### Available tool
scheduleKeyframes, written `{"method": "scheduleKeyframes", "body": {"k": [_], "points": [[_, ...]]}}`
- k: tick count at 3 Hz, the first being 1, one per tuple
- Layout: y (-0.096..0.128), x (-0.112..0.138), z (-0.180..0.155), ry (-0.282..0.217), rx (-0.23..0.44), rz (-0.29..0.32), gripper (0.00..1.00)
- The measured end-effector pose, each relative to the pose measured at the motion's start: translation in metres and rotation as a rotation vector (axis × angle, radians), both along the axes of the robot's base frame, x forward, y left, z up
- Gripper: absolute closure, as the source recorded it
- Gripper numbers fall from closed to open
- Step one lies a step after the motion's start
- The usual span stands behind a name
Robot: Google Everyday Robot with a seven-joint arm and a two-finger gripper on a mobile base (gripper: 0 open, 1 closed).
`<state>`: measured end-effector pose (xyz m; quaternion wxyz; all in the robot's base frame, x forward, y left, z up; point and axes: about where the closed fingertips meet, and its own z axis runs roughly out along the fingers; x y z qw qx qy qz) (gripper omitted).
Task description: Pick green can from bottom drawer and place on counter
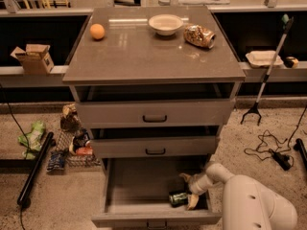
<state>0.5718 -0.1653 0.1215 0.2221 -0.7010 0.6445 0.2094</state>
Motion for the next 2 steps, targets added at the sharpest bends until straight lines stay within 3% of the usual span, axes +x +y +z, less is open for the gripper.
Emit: {"method": "scheduleKeyframes", "body": {"k": [1,2], "points": [[-0.0003,-0.0001,-0.0024,0.003,-0.006,-0.006,0.18],[-0.0019,-0.0012,0.0001,0.003,-0.02,-0.01,0.42]]}}
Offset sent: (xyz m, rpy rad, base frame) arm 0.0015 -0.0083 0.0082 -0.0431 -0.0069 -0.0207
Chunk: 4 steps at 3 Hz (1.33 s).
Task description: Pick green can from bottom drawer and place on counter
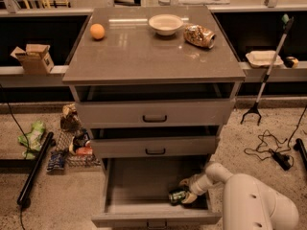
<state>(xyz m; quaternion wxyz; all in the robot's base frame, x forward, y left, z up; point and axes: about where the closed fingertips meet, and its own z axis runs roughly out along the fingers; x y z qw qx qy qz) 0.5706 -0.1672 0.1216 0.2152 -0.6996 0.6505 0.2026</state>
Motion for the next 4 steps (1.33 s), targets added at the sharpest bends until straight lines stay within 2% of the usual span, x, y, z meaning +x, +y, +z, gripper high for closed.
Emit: {"method": "scheduleKeyframes", "body": {"k": [1,2,3,4], "points": [[-0.001,-0.002,0.003,-0.002,0.012,-0.007,0.64],[-0.007,-0.004,0.041,-0.021,0.079,-0.023,0.87],[-0.029,-0.006,0.113,-0.048,0.123,-0.061,1.0],[-0.048,0.005,0.211,-0.074,0.146,-0.089,1.0]]}}
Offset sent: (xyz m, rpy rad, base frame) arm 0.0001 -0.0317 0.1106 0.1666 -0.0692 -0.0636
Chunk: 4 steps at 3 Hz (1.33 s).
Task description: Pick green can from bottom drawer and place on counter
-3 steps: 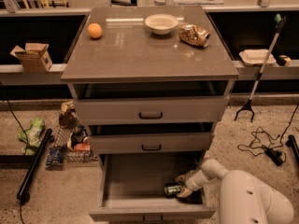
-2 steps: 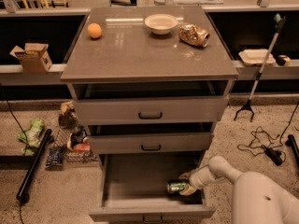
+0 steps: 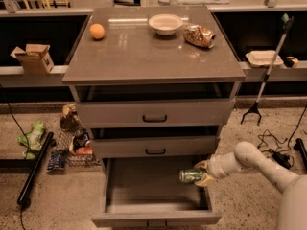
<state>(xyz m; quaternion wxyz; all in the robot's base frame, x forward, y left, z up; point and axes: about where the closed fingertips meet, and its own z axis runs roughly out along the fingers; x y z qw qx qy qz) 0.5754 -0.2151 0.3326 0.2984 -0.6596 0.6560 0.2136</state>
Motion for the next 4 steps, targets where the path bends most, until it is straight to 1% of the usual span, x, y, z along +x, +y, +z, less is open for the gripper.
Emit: {"method": "scheduleKeyframes", "body": {"k": [1,2,3,4], "points": [[0.001,-0.001,-0.002,0.002,0.001,0.0,1.0],[-0.004,0.001,0.031,0.042,0.008,0.017,1.0],[-0.009,0.0,0.089,0.069,-0.003,0.048,1.0],[-0.01,-0.002,0.148,0.05,-0.042,0.072,1.0]]}}
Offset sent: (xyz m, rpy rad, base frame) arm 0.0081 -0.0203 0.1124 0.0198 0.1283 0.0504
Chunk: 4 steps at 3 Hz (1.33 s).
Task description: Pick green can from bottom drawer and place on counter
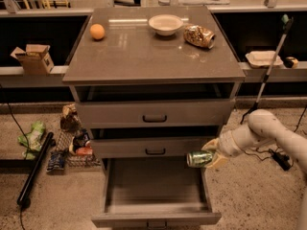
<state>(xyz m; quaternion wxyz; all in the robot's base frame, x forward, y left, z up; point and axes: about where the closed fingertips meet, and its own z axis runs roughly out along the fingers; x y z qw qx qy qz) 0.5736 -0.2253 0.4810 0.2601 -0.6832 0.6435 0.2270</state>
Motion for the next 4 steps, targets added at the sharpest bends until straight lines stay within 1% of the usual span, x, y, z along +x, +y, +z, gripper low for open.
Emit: {"method": "scheduleKeyframes", "body": {"k": [1,2,3,4], "points": [[-0.005,-0.003,0.048,-0.054,-0.017,-0.003,1.0],[-0.005,-0.003,0.048,-0.054,-0.017,-0.003,1.0],[-0.005,-0.005,0.059,-0.059,-0.004,-0.028,1.0],[-0.006,-0.009,0.083,-0.08,-0.001,-0.063,1.0]]}}
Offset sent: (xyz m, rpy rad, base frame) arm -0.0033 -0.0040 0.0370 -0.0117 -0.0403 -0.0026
